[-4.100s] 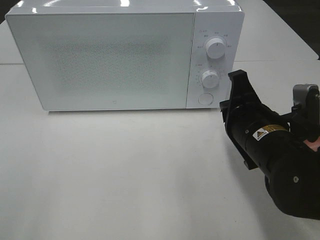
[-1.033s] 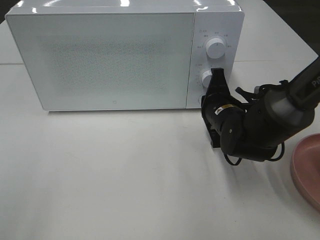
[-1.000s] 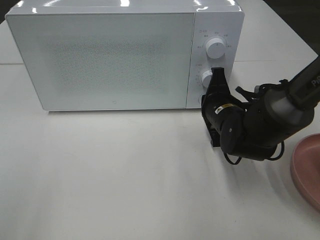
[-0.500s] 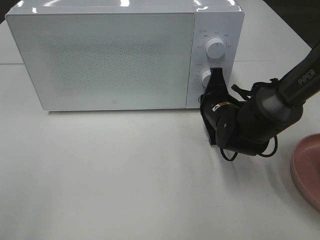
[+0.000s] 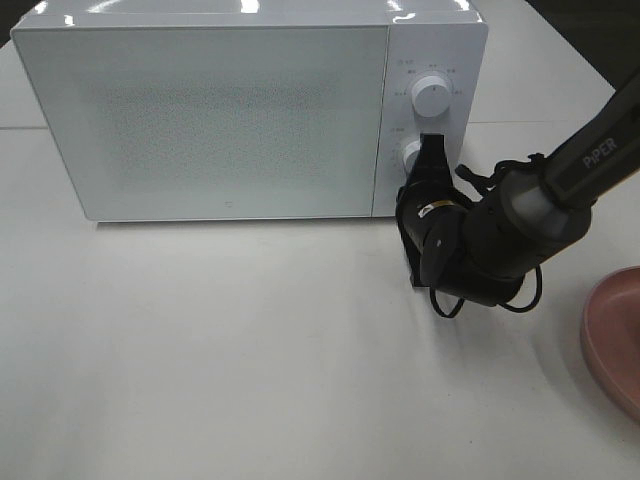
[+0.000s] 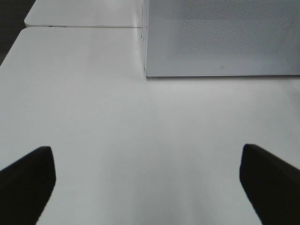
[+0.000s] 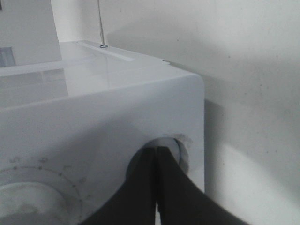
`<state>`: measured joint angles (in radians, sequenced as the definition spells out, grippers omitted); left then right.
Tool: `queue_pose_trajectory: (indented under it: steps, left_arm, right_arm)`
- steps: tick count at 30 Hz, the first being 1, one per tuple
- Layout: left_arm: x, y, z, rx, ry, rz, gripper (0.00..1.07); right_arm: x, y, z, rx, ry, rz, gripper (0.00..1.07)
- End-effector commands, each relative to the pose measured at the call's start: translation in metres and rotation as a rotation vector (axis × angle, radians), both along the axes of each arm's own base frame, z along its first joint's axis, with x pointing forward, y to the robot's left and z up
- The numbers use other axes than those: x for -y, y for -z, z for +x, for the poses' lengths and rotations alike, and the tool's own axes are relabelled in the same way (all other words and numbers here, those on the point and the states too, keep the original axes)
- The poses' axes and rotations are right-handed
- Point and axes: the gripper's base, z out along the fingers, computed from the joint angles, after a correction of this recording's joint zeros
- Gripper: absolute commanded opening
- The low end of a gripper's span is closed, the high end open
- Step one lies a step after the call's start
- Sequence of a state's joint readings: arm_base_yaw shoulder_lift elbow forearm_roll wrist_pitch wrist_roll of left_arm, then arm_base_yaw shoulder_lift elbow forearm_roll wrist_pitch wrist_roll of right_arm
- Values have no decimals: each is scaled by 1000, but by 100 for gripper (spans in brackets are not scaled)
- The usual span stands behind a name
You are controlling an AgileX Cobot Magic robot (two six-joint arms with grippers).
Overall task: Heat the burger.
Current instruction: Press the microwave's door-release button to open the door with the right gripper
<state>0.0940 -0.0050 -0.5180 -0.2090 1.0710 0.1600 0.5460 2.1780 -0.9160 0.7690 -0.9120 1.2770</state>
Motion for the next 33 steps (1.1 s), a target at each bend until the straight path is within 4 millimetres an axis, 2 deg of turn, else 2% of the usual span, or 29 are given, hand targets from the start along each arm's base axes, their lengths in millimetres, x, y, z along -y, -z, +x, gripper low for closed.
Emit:
queue_pose_trajectory:
  steps: [1,10,16,33]
  left_arm:
    - [1,1,-2,12,0,-10,100]
    - [1,1,-2,12,0,-10,100]
    - [1,1,-2,12,0,-10,100]
    - [1,1,-2,12,0,-10,100]
  right_arm:
    - [2,-37,23,287,50,-4,0]
    - [3,-51,32,405,120,-5,0]
    - [-4,-55,46,467,129,-3,0]
    - [-10,-52,43,404,88,-2,0]
